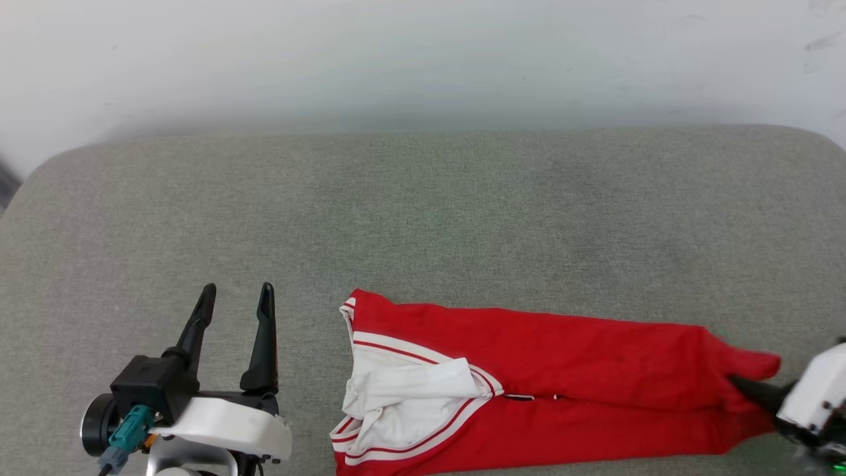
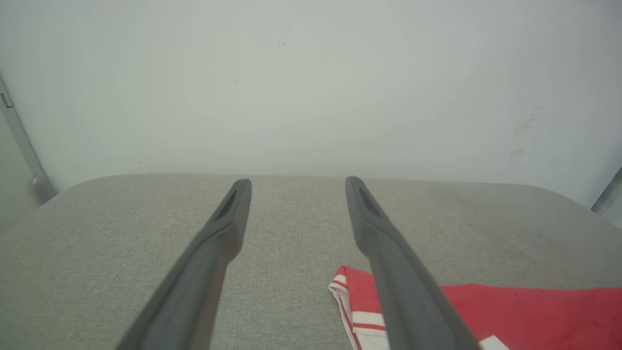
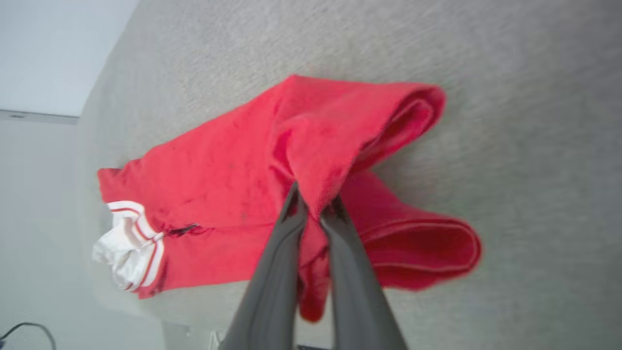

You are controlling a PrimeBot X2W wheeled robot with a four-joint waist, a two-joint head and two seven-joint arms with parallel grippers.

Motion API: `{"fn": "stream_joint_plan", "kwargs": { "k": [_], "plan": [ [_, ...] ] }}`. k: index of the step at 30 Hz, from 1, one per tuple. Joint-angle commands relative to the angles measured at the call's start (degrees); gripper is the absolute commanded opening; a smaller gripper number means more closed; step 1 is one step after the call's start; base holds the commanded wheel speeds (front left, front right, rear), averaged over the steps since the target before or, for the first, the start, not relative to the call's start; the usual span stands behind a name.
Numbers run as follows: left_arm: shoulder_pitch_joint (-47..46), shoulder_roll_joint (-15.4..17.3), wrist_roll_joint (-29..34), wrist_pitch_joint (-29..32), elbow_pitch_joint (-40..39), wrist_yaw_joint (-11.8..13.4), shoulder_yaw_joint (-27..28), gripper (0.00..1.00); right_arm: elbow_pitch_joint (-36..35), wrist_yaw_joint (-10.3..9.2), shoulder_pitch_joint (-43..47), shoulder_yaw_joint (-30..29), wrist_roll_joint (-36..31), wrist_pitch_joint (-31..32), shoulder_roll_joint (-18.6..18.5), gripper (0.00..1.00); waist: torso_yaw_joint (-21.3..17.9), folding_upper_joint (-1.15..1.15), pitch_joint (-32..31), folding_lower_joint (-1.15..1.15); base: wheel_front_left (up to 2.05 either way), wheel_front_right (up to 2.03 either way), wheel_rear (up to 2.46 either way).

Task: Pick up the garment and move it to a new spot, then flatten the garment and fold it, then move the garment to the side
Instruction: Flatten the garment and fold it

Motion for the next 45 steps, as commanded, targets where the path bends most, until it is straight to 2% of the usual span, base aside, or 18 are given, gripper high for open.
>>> {"fn": "stream_joint_plan", "kwargs": {
  "k": [1, 7, 11, 18, 25, 33, 34, 35, 36, 42, 45],
  "plan": [
    [0.0, -0.1, 0.0, 0.0, 0.1, -0.1, 0.0, 1.0, -0.2, 0.0, -1.0, -0.2, 1.5, 1.0, 1.2, 0.0, 0.0, 0.0, 0.0, 0.0, 0.0, 0.0, 0.0],
    [-1.0, -0.4, 0.2, 0.5, 0.5, -0.6, -1.1, 1.0, 0.7, 0.0, -3.0, -2.3, 15.6, 11.7, 5.7, 0.0, 0.9, 0.0, -0.4, 0.0, 0.0, 0.0, 0.0],
    [-1.2, -0.7, 0.3, 0.9, 0.7, -0.9, -1.8, 1.0, 5.2, 0.0, -4.2, 3.6, 27.4, 11.8, 5.8, 0.0, 1.8, 0.0, -0.6, 0.0, 0.0, 0.0, 0.0],
    [-2.7, -1.3, 0.3, 1.5, 1.6, -1.9, -3.3, 1.0, 10.0, 0.0, -6.7, 20.9, 39.5, 3.0, 5.7, 0.0, 4.2, 0.0, -0.4, 0.0, 0.0, 0.0, 0.0],
    [-4.2, -2.4, 0.0, 1.3, 2.9, -3.0, -4.3, 1.0, 13.0, 0.0, -10.0, 37.5, 44.6, -7.2, 5.7, 0.0, 6.7, 0.0, 0.7, 0.0, 0.0, 0.0, 0.0],
    [-5.8, -2.8, -0.4, 0.5, 4.1, -3.8, -3.8, 1.0, 16.3, 0.0, -15.6, 49.4, 45.5, -19.1, 5.7, 0.0, 7.8, 0.0, 3.6, 0.0, 0.0, 0.0, 0.0],
    [-5.9, -2.8, -0.4, 0.5, 4.2, -3.8, -3.8, 1.0, 16.8, 0.0, -16.1, 50.7, 45.5, -19.9, 5.7, 0.14, 7.8, 0.0, 3.8, 0.0, 0.0, 0.0, 0.0],
    [-5.9, -2.9, -0.4, 0.4, 4.4, -3.9, -3.8, 1.0, 17.1, 0.0, -16.7, 51.7, 45.4, -20.9, 5.7, 0.47, 7.8, 0.0, 4.0, 0.0, 0.0, 0.0, 0.0],
    [-6.0, -2.9, -0.4, 0.3, 4.5, -4.0, -3.8, 1.0, 17.3, 0.01, -17.2, 52.8, 45.3, -21.7, 5.7, 1.0, 7.9, 0.0, 4.2, 0.0, 0.0, 0.0, 0.0],
    [-6.1, -3.1, -0.6, -0.3, 5.2, -4.2, -3.4, 1.0, 15.5, 0.01, -19.4, 57.1, 44.4, -24.2, 5.5, 1.0, 7.5, 0.0, 4.4, 0.0, 0.0, 0.0, 0.0],
    [-5.6, -2.9, -0.7, -0.5, 5.4, -4.1, -3.3, 1.0, 12.8, 0.01, -20.3, 58.6, 41.9, -26.0, 3.6, 1.0, 7.0, 0.0, 4.0, 0.0, 0.0, 0.0, 0.0]
  ]
}}
